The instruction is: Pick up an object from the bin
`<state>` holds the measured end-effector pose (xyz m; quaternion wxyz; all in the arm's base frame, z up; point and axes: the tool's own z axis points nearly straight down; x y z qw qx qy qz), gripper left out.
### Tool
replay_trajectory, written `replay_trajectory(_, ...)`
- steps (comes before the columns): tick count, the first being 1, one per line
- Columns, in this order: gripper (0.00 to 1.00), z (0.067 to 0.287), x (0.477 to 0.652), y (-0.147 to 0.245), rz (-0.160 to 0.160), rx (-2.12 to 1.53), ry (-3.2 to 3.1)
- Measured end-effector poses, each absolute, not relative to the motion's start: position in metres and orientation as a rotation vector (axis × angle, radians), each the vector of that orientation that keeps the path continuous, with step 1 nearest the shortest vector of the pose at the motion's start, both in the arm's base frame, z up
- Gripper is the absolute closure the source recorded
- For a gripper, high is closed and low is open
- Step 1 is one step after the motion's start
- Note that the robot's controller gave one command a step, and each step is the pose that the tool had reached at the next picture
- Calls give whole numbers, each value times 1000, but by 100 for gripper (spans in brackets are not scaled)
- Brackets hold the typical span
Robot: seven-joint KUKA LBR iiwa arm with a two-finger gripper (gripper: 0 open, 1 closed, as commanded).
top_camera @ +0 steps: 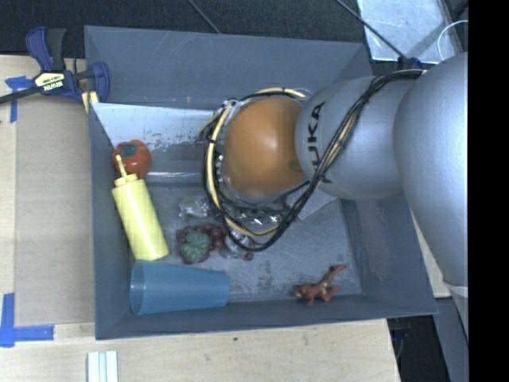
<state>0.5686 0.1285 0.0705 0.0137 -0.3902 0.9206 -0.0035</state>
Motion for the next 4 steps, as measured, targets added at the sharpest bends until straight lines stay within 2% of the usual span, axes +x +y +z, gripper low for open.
replay_trajectory(1, 100, 71, 554, 125, 3, -653, 3066)
replay_trajectory(2, 100, 71, 554, 125, 4, -654, 3066)
replay_trajectory(4, 100, 131, 553, 125, 3, -652, 3067)
